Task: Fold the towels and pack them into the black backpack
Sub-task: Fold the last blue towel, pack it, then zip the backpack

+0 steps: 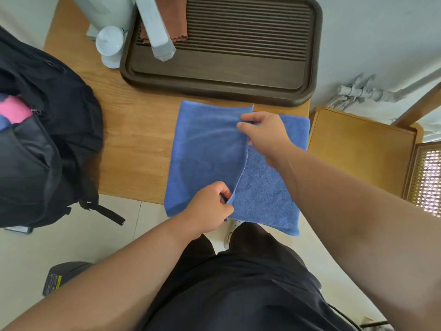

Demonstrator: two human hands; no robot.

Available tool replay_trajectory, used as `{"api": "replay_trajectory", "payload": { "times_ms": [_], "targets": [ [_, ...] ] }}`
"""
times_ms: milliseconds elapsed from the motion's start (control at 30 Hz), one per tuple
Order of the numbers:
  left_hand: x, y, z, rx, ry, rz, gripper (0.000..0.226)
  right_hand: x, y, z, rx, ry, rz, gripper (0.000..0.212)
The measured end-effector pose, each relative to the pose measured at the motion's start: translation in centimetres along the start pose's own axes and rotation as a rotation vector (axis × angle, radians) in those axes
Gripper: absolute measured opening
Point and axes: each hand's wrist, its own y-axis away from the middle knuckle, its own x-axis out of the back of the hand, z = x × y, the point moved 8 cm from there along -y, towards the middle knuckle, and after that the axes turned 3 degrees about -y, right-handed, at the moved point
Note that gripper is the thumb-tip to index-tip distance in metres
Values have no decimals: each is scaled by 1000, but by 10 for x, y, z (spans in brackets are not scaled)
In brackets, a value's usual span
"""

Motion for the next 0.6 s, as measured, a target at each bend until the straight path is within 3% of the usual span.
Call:
{"api": "replay_trajectory", "payload": {
  "times_ms": [200, 300, 400, 467, 500, 600],
  "targets": [
    [-16, 8, 22, -65, 27, -75, 13, 36, 7, 3, 28, 2, 58, 36],
    [-32, -2, 26, -71, -90, -123, 13, 44, 3, 14, 42, 221, 26, 56],
    [-9, -16, 31, -218, -347, 227, 15, 40, 11, 17, 167, 630, 29, 68],
    [14, -17, 33, -323, -520, 488, 37, 29, 24, 17, 273, 877, 12, 76],
    [19, -20, 29, -325, -601, 525, 55, 21, 28, 22, 310, 980, -30, 83],
    [19, -45, 3, -215, -849, 320, 106, 1, 36, 47, 300, 1250, -202, 117]
  ]
}}
